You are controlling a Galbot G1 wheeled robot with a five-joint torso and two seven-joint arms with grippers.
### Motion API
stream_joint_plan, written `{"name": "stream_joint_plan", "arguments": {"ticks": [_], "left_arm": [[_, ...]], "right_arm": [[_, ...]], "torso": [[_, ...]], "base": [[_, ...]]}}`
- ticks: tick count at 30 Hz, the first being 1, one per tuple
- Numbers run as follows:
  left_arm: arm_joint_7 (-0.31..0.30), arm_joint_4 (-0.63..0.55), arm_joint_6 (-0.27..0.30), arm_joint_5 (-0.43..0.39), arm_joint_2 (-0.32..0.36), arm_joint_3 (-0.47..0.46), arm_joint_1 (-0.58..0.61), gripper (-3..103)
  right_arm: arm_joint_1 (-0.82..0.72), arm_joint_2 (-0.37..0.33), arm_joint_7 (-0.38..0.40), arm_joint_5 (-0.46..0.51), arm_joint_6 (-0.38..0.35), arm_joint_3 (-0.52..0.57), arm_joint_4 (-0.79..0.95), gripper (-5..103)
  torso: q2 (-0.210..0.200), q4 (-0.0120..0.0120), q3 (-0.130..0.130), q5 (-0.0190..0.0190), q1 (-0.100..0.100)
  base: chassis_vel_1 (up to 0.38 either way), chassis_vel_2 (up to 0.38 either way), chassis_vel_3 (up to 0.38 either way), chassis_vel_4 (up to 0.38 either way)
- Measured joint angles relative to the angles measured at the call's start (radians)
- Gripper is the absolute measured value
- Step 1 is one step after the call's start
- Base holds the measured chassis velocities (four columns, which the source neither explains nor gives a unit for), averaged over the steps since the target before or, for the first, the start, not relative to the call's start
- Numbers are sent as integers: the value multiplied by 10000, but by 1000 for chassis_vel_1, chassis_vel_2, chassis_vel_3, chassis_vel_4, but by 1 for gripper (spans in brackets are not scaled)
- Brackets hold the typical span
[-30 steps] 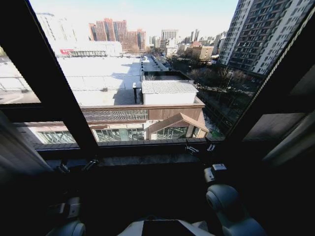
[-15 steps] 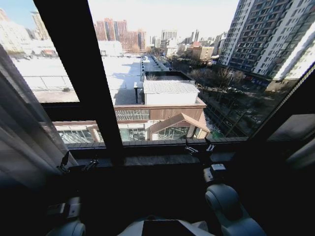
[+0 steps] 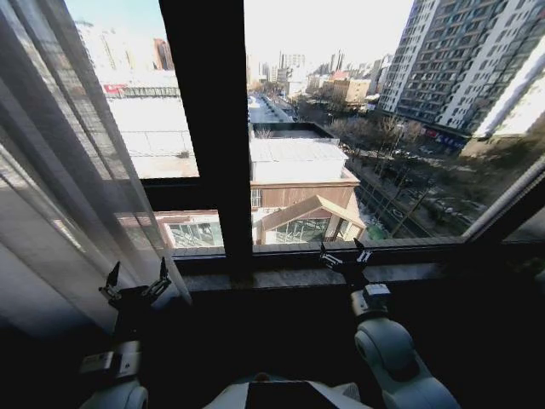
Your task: Open the curtains by pulling them apart, changing their state from closed to fully open.
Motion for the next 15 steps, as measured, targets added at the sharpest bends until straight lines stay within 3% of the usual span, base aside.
{"name": "stream_joint_plan", "arguments": {"ticks": [5, 8, 11, 12, 15], "left_arm": [[-2, 111, 23, 64, 49, -2, -54, 100], [-2, 147, 243, 71, 99, 15, -189, 100], [3, 239, 1067, -5, 336, 72, -723, 100], [3, 239, 1067, -5, 336, 72, -723, 100], [-6, 353, 2019, -31, 825, 190, -1564, 100]], "right_arm": [[10, 7, -155, 22, 190, -33, -18, 100], [22, 17, -165, 22, 235, -37, -42, 100], [57, 46, -168, 17, 271, -116, -88, 100], [57, 46, -168, 17, 271, -116, -88, 100], [78, 87, -168, 5, 308, -217, -119, 100]], "torso": [[1, 1, -2, -7, 0], [1, 0, -1, -8, 0], [0, -2, 0, 6, -1], [0, -2, 0, 6, -1], [-1, -3, 2, 10, -1]], "base": [[238, 240, -266, -235], [120, 54, -33, -66], [0, 0, 0, 0], [0, 0, 0, 0], [-47, -50, 61, 65]]}}
